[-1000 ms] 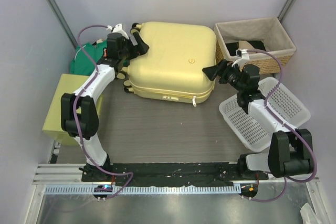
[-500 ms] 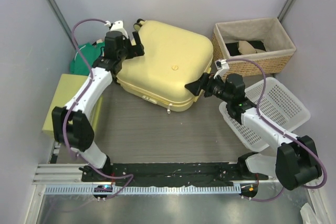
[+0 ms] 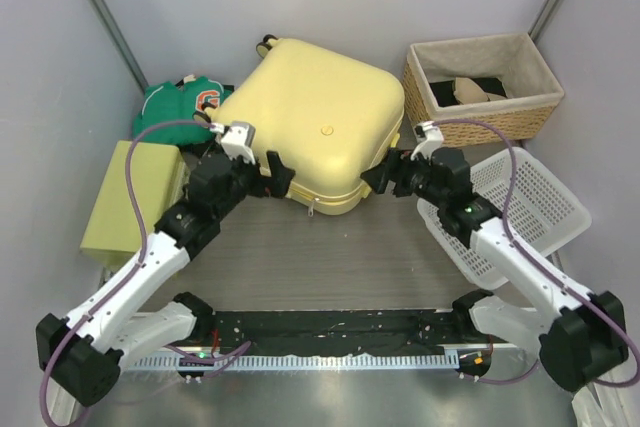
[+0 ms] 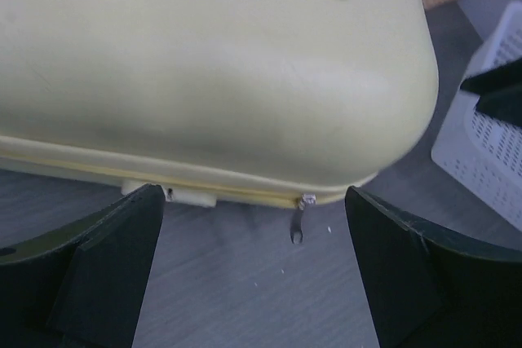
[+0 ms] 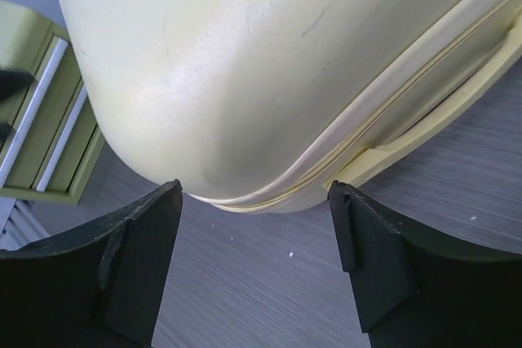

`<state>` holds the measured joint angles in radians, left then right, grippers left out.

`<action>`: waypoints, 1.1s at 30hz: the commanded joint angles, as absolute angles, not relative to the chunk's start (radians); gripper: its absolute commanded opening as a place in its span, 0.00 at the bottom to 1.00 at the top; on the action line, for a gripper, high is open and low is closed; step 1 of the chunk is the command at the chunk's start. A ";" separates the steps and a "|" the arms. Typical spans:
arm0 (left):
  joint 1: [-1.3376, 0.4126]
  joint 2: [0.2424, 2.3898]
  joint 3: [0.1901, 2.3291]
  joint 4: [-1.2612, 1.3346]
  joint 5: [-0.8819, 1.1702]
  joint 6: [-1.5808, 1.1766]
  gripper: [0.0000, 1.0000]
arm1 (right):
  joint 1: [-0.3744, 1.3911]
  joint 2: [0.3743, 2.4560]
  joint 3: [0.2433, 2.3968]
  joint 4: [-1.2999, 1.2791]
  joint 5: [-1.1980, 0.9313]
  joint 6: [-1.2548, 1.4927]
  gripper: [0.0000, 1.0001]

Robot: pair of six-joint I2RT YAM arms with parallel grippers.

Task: Open, take out, and arrange the luggage
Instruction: Adjust the luggage at the center of the board, then unzip the luggage at the center of the board.

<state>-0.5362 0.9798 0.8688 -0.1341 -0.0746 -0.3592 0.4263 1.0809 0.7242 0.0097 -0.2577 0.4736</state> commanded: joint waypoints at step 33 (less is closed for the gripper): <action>-0.565 1.321 0.583 0.399 0.360 -0.511 0.60 | 0.428 0.844 0.637 0.057 -0.120 0.494 0.78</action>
